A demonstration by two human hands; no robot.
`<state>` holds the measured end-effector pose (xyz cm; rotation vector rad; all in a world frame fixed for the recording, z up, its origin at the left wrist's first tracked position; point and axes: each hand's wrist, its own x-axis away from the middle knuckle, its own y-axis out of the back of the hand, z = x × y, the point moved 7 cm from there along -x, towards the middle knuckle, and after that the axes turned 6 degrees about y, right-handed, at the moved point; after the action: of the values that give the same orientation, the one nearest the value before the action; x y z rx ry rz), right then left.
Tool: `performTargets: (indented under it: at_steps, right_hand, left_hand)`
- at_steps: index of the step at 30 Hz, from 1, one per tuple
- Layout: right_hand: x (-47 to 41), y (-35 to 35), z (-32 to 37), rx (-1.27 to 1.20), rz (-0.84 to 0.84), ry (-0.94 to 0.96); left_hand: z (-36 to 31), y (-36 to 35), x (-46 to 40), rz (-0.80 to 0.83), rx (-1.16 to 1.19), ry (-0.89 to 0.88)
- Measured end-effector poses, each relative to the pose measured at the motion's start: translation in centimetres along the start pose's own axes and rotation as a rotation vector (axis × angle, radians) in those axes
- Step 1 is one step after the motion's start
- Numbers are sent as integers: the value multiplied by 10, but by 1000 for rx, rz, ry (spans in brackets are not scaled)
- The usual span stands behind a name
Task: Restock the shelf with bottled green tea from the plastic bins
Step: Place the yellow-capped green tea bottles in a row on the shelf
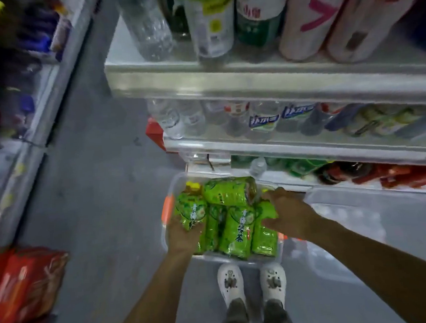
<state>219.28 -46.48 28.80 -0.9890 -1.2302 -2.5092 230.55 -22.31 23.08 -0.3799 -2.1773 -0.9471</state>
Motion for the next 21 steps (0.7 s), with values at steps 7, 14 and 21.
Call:
performTargets:
  at_steps: [7, 14, 21]
  right_hand:
    - [-105, -35, 38, 497, -112, 177]
    - [-164, -74, 54, 856, -45, 164]
    - [-182, -73, 48, 880, -1, 149]
  left_hand:
    - [40, -18, -71, -44, -169, 74]
    - [100, -33, -140, 17, -60, 34]
    - [58, -19, -108, 163, -168, 163]
